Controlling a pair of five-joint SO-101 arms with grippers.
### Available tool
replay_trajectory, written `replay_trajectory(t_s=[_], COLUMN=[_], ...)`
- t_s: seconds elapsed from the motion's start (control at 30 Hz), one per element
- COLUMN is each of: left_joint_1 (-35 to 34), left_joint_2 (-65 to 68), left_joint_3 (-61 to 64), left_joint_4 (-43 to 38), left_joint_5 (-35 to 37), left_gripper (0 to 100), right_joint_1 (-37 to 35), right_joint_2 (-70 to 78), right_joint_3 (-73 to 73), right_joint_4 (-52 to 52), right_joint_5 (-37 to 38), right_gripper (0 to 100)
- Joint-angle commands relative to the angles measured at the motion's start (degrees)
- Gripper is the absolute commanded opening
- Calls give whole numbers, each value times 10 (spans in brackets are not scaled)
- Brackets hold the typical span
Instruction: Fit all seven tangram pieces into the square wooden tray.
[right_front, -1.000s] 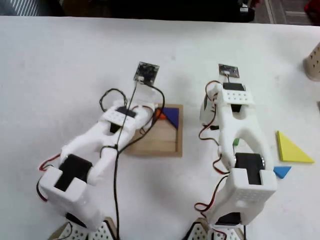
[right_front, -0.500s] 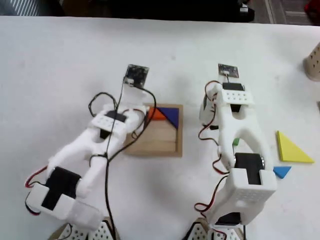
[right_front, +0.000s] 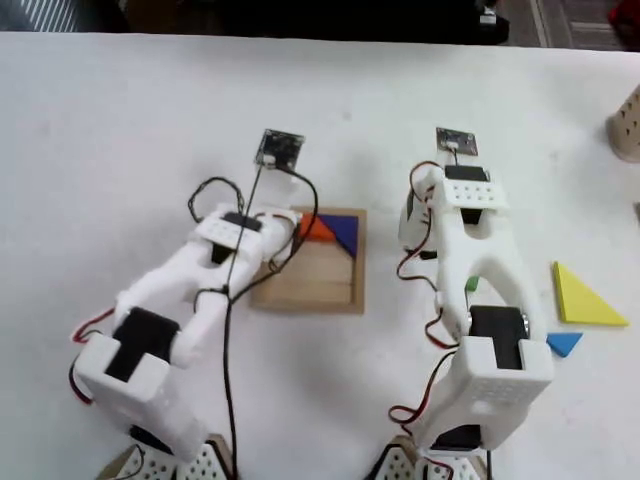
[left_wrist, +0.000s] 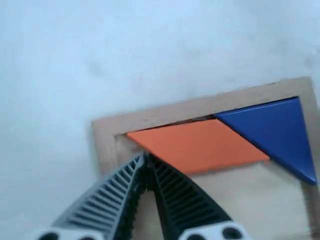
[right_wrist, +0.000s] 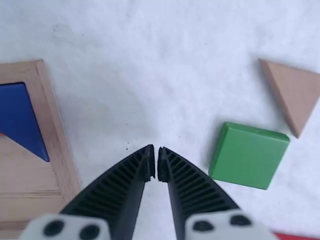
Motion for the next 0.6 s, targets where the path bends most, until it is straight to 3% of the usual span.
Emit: replay_trajectory(t_s=[0.0, 0.37, 0.57], left_joint_1=[30, 25, 72], left_joint_2=[-7, -82, -186], left_joint_3=[-30, 25, 111], left_joint_4=[-11, -11, -16], left_joint_5=[-14, -15, -18], left_gripper=[20, 20, 20], right_joint_1=[-5, -5, -5], right_joint_2=[-3, -3, -3], right_joint_3=[-4, -4, -3], right_joint_4=[-7, -7, -12], right_joint_5=[8, 8, 8], right_gripper=[18, 18, 18])
